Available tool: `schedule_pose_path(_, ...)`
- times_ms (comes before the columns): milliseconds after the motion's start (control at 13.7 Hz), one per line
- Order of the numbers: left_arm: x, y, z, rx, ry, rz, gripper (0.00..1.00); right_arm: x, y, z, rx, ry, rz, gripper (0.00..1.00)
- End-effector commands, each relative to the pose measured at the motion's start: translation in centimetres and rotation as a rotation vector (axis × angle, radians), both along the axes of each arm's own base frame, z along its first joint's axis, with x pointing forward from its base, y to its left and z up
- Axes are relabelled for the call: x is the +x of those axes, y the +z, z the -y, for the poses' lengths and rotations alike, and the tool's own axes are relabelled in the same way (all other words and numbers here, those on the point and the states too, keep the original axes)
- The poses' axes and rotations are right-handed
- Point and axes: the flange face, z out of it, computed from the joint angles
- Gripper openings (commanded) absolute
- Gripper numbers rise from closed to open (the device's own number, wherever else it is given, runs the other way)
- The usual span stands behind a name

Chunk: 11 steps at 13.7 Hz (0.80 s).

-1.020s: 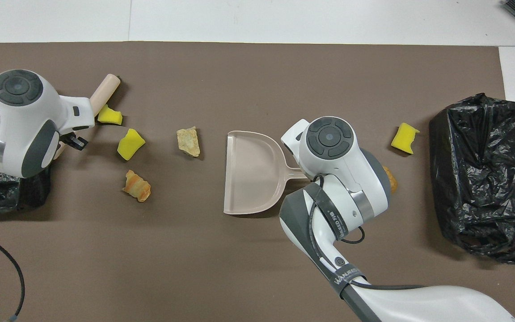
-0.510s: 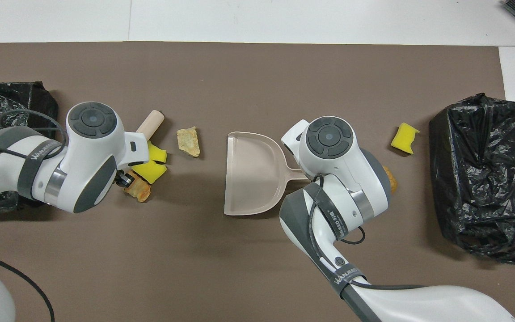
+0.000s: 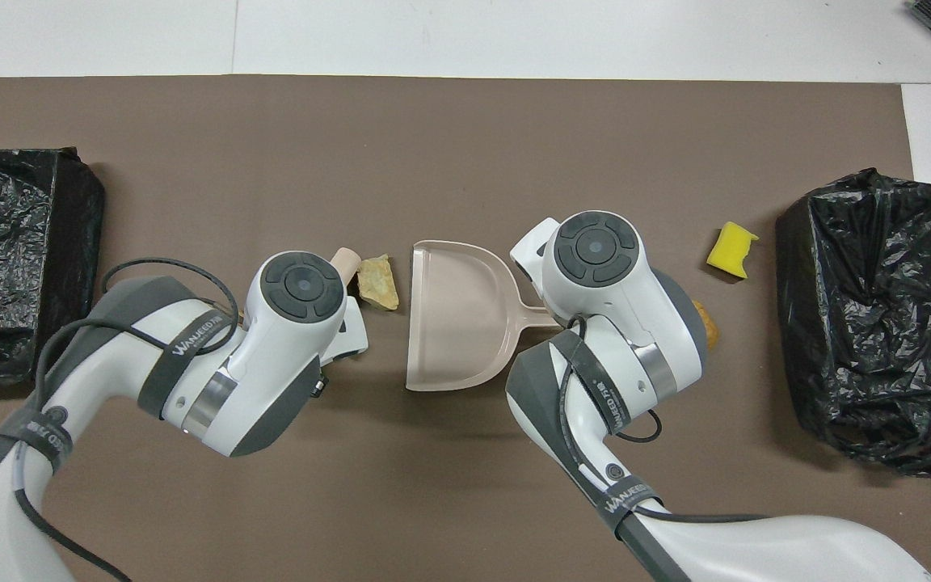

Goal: Sweep and dump trash in bin
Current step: 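Sweep the sponges and bread with the left gripper toward the dustpan, then brush the debris into the dustpan held by the right gripper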

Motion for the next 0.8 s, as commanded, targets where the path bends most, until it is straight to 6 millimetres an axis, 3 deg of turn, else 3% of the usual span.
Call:
schedule_pose_path(0,-1.3,3.7,-0.8,-0.024,0.105,0.052,0.0,-0.4,-0.4,0.0,-0.019,0.031,-0.01,0.0)
schedule_pose_path(146,-2.0,5.5,-1.8,0.009,0.227,0.09,0.0,-0.5,-0.6,-0.2,-0.018,0.035,-0.008,0.0)
schedule_pose_path(364,-3.7,5.2,-4.2,0.137,0.539,0.147,0.0,-0.7,-1.0,-0.2,-0.027,0.047,-0.015,0.0)
schedule_pose_path(510,-4.3,4.1,-6.9,0.187,0.735,0.206,0.0,-1.5,-1.0,-1.4,-0.039,0.079,-0.017,0.0)
schedule_pose_path(728,-5.0,3.1,-7.7,0.168,0.747,0.221,0.0,-2.1,-1.7,-1.2,-0.046,0.081,-0.03,0.0)
